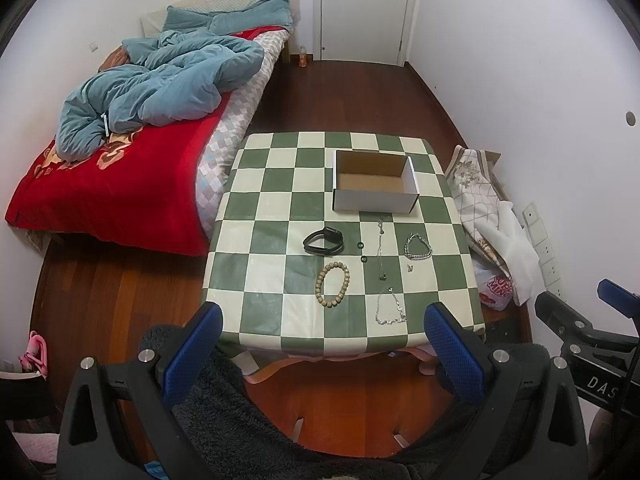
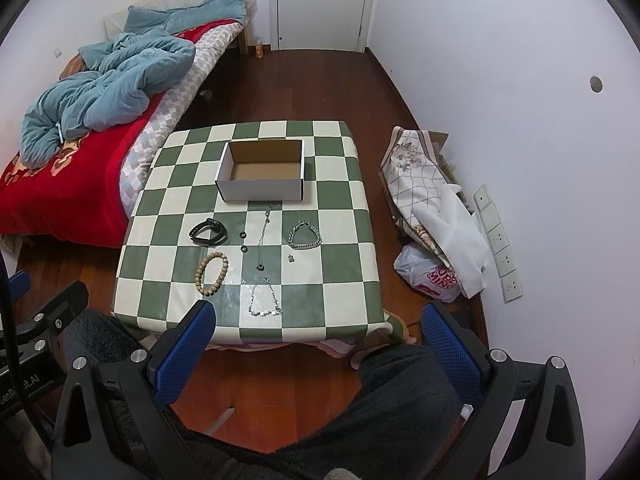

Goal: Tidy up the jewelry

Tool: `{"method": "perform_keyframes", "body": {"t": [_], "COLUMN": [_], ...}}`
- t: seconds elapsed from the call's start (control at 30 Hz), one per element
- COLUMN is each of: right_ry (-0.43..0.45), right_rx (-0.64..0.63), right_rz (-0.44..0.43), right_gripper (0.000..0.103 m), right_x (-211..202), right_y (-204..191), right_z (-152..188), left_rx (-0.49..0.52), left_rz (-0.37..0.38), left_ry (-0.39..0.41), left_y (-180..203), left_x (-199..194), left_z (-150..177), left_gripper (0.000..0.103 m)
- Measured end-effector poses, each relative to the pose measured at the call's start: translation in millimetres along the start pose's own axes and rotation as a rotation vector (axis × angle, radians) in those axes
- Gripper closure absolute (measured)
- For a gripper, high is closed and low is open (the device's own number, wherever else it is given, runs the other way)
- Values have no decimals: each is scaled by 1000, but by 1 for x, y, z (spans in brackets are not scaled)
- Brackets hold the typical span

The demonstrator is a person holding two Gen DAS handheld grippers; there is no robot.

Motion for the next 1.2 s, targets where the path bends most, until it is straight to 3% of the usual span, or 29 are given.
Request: {"method": "perform_keyframes", "body": {"t": [0.37, 0.6, 0.8, 1.03, 1.2], "right_ry": [2, -5, -57, -159, -281], "right_rx": [0, 25, 41, 62, 55], "right_rz": [-3, 27, 46, 43, 19], "right_gripper": [0, 0, 0, 1, 15], "right_x": [-6, 18, 72, 167, 234], "right_y": [1, -1, -4, -7, -10], "right_z": [-6, -5, -17, -25, -18], "left_rx": [0, 5, 14, 26, 63], "left_rz": [4, -50, -101, -99, -66], "left_ry": [-4, -17, -48, -160, -287], "left_y": [-1, -8, -19, -21, -5], "left_x": [-2, 33, 85, 169, 226], "left_z": [4, 0, -11, -22, -3], "left_gripper": [0, 0, 0, 0, 1]}}
Point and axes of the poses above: each gripper's, at about its wrist camera, not at the fingertips, and x roughly the way its jaws point, y to its right, z to its underside, the point moved 3 cm from there along x, roughly the way its jaws point, and after that the axes turned 12 degrees about z, right-handed, at the moved point
